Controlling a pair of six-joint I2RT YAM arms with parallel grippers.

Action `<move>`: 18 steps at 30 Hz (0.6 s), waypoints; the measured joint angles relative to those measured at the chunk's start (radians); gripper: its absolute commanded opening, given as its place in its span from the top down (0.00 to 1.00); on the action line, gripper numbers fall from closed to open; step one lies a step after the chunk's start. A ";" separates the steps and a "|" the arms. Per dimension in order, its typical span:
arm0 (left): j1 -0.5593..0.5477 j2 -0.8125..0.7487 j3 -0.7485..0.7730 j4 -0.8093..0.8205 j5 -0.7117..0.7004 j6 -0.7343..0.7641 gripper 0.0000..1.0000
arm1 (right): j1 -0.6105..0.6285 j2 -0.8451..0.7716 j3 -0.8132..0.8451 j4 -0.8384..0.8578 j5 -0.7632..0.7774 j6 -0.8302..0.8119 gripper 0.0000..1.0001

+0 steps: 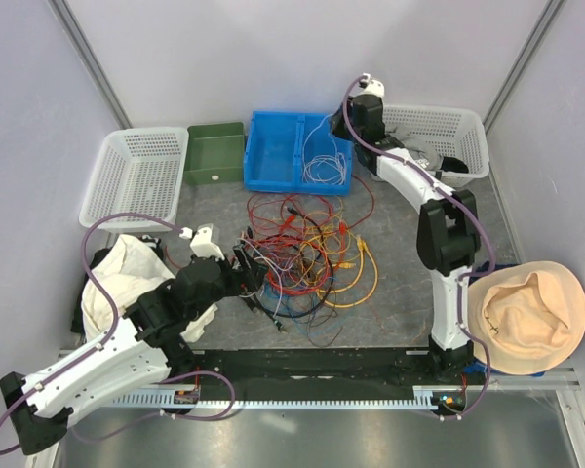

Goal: Untangle the cables

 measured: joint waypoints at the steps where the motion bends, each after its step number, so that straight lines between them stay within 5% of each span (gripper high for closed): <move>1: 0.000 0.006 0.000 0.001 0.000 0.000 0.02 | -0.001 0.040 0.077 -0.029 -0.018 -0.003 0.48; 3: 0.000 0.018 0.000 0.002 0.001 0.000 0.02 | -0.001 0.093 0.172 -0.079 -0.052 -0.013 0.30; 7: 0.000 0.035 0.000 0.003 0.010 0.001 0.01 | 0.002 0.102 0.167 -0.157 -0.071 -0.023 0.14; 14: 0.000 0.036 0.003 0.003 0.015 0.005 0.01 | 0.015 -0.043 -0.077 -0.188 -0.031 -0.011 0.10; 18: 0.000 0.048 0.023 0.012 0.013 0.019 0.02 | 0.058 -0.307 -0.375 -0.084 0.009 0.032 0.11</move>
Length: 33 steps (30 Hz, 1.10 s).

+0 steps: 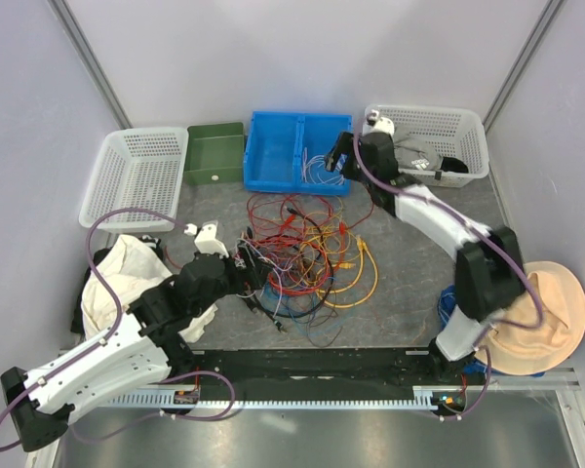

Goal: Untangle the cables

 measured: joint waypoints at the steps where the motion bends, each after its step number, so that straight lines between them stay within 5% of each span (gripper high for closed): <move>1: 0.000 0.008 0.006 0.005 0.000 0.004 0.02 | 0.024 -0.098 -0.109 0.058 0.007 0.014 0.11; 6: 0.000 0.081 0.034 0.045 0.008 0.033 0.03 | 0.167 -0.483 -0.478 0.225 0.020 0.058 0.12; 10: 0.000 0.186 0.064 0.087 0.030 0.047 0.03 | 0.215 -0.606 -0.616 0.247 0.019 0.056 0.18; 16: 0.000 0.311 0.116 0.114 0.068 0.046 0.05 | 0.219 -0.573 -0.735 0.229 -0.021 0.026 0.21; 23: 0.000 0.226 0.104 0.121 0.082 0.041 0.06 | 0.245 -0.410 -0.723 0.260 -0.089 -0.016 0.29; 27: 0.000 0.130 0.075 0.118 0.077 0.040 0.06 | 0.254 -0.288 -0.686 0.283 -0.121 -0.026 0.49; 28: 0.000 0.109 0.069 0.115 0.076 0.039 0.07 | 0.254 -0.266 -0.679 0.286 -0.128 -0.029 0.65; 30: 0.000 0.092 0.061 0.111 0.070 0.037 0.07 | 0.258 -0.238 -0.671 0.290 -0.137 -0.035 0.81; 33: 0.000 0.083 0.053 0.099 0.061 0.037 0.07 | 0.270 -0.244 -0.671 0.291 -0.138 -0.027 0.94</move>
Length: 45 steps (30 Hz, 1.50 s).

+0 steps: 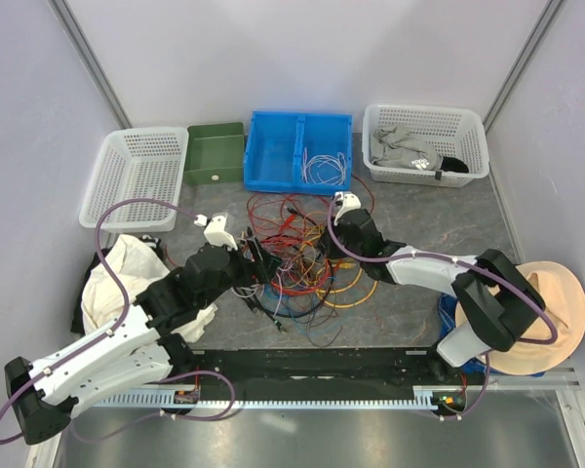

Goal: Untangle the cables

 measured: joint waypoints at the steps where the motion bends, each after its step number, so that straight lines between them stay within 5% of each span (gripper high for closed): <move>1: 0.000 0.000 -0.001 -0.005 -0.005 0.000 0.07 | 0.010 -0.022 0.000 -0.005 0.011 -0.003 1.00; 7: 0.000 -0.066 -0.002 -0.019 -0.052 0.008 0.07 | 0.169 -0.393 0.036 -0.097 0.116 -0.052 1.00; 13: 0.000 -0.217 -0.013 0.092 -0.077 0.094 0.06 | 0.226 -0.578 0.216 -0.198 0.153 -0.060 1.00; 24: 0.000 -0.212 -0.183 0.653 0.238 0.330 0.05 | 0.230 -0.587 0.351 -0.430 0.130 0.018 1.00; 30: 0.000 -0.037 -0.203 0.896 0.417 0.392 0.05 | 0.230 -0.573 0.386 -0.479 0.090 0.060 1.00; 45: -0.009 0.306 -0.125 1.083 0.460 0.500 0.00 | 0.230 -0.567 0.473 -0.513 -0.050 0.127 1.00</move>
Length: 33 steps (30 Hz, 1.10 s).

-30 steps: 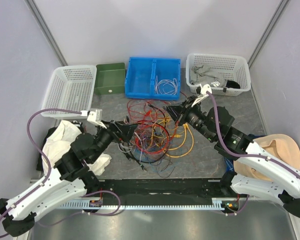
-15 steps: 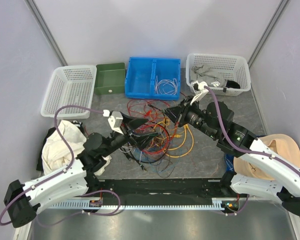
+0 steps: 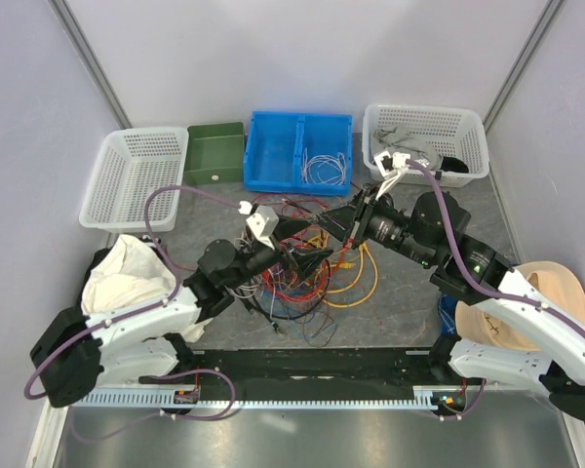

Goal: Untangle the cables

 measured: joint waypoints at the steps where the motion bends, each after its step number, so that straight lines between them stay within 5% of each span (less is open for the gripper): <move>1: 0.000 0.029 0.014 0.013 -0.002 0.005 0.00 | 0.000 0.000 0.008 0.000 -0.013 0.005 1.00; 4: 0.000 0.131 0.067 0.061 -0.002 0.018 0.08 | 0.000 0.000 0.027 -0.003 -0.046 0.019 1.00; 7: 0.000 0.207 0.111 0.102 -0.002 0.024 0.60 | 0.000 -0.010 0.039 -0.013 -0.063 0.027 1.00; 8: 0.000 0.225 0.125 0.112 -0.002 0.031 0.94 | 0.000 -0.016 0.040 -0.018 -0.064 0.028 1.00; 9: -0.001 0.239 0.142 0.117 -0.002 0.040 0.98 | 0.000 -0.025 0.040 -0.023 -0.064 0.029 1.00; 10: -0.001 0.245 0.155 0.119 -0.001 0.043 0.98 | 0.000 -0.036 0.040 -0.027 -0.062 0.030 0.94; 11: -0.002 0.248 0.167 0.119 -0.002 0.049 0.98 | 0.000 -0.046 0.040 -0.032 -0.058 0.029 0.69; 14: -0.003 0.233 0.196 0.097 -0.013 0.052 0.98 | 0.000 -0.089 0.039 -0.052 -0.021 0.016 0.31; 17: -0.003 0.165 0.239 -0.061 -0.085 0.047 0.98 | 0.001 -0.150 0.039 -0.075 0.061 -0.013 0.18; 26: -0.002 0.104 0.756 -0.599 -0.233 0.028 0.98 | 0.001 -0.399 -0.136 -0.089 0.370 -0.103 0.17; 33: -0.002 0.181 1.078 -0.789 -0.230 0.023 0.98 | 0.001 -0.340 -0.352 -0.050 0.365 -0.134 0.17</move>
